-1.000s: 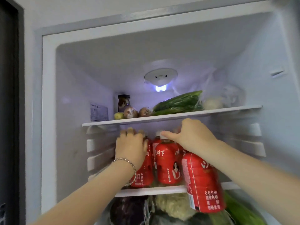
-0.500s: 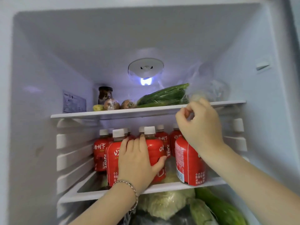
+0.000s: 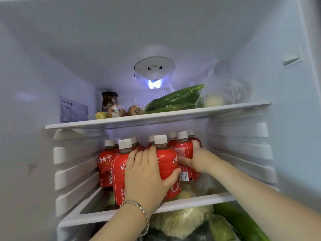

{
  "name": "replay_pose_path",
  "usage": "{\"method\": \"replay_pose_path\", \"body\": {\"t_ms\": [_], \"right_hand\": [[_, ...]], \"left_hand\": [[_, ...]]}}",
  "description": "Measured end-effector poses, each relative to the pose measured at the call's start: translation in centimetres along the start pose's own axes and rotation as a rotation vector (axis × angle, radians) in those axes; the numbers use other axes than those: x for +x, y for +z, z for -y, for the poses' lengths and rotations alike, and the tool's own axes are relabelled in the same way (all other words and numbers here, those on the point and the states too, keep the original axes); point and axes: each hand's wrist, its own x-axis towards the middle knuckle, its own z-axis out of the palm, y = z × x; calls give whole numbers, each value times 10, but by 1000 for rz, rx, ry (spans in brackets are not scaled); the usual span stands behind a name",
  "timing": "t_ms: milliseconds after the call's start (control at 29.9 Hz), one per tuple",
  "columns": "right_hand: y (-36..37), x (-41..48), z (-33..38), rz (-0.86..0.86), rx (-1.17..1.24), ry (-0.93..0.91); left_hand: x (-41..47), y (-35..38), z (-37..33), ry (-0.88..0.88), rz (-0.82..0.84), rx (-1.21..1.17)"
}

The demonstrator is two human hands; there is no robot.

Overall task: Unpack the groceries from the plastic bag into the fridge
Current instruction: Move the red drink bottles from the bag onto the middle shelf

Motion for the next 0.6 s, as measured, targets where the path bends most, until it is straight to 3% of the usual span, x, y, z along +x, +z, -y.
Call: {"method": "replay_pose_path", "body": {"t_ms": [267,434,535,601], "right_hand": [[12,14,9,144,277,61],[-2,-28,11,-87,715,-125],[11,-52,20,164,654,-283],[24,-54,22,161,536,-331]], "left_hand": [[-2,-2,0,-14,11,-34],[-5,-7,4,25,-8,-141],[-11,-10,16,2,-189,-318],[-17,-9,25,-86,-178,-265]]}}
